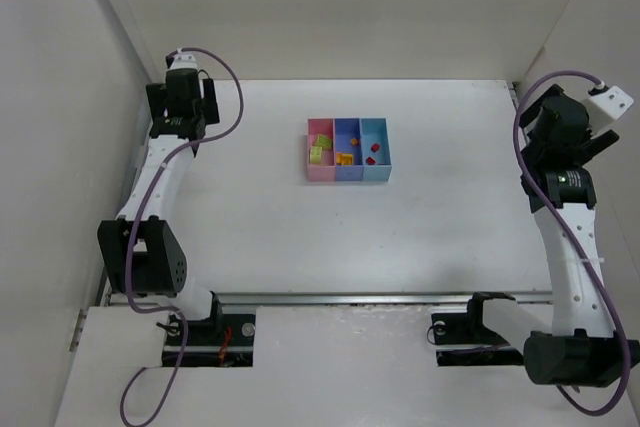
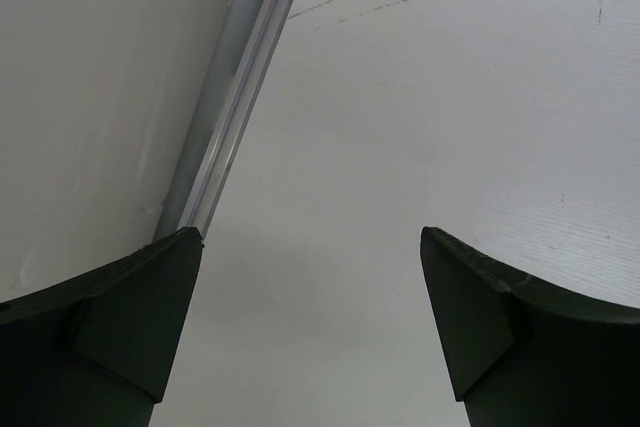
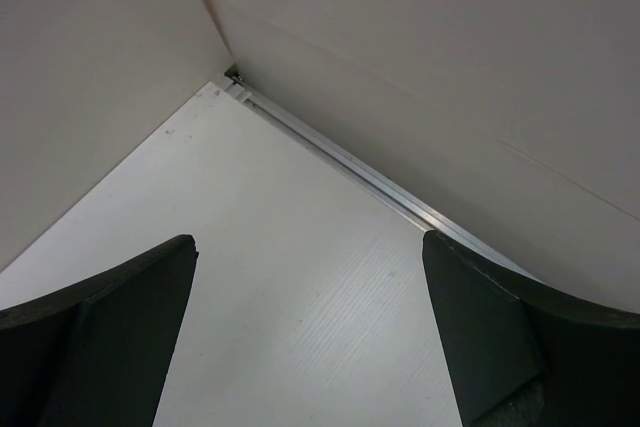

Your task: Sort the legos into containers by color

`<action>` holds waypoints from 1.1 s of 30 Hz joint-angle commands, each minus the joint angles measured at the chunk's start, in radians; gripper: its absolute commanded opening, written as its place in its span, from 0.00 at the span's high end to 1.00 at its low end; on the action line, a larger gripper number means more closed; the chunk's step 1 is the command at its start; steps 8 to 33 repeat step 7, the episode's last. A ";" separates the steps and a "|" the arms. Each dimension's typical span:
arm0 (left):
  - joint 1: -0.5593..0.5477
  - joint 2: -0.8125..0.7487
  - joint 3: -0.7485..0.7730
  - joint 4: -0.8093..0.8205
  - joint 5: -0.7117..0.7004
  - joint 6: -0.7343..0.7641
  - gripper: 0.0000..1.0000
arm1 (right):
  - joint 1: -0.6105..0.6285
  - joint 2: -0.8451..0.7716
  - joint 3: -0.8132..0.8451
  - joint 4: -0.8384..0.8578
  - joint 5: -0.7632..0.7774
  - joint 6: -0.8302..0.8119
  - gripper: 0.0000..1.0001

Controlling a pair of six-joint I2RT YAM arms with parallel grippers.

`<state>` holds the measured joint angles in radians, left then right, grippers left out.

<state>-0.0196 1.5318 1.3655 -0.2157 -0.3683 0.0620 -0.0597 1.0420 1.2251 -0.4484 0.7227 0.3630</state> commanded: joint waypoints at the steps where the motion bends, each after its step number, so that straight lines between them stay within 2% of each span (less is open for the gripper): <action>1: -0.002 -0.064 0.004 0.036 -0.001 -0.018 0.11 | 0.001 -0.039 -0.006 0.031 0.004 0.010 0.00; 33: -0.002 -0.073 0.004 0.036 0.008 -0.018 0.11 | 0.001 -0.071 -0.006 0.046 -0.032 0.021 0.00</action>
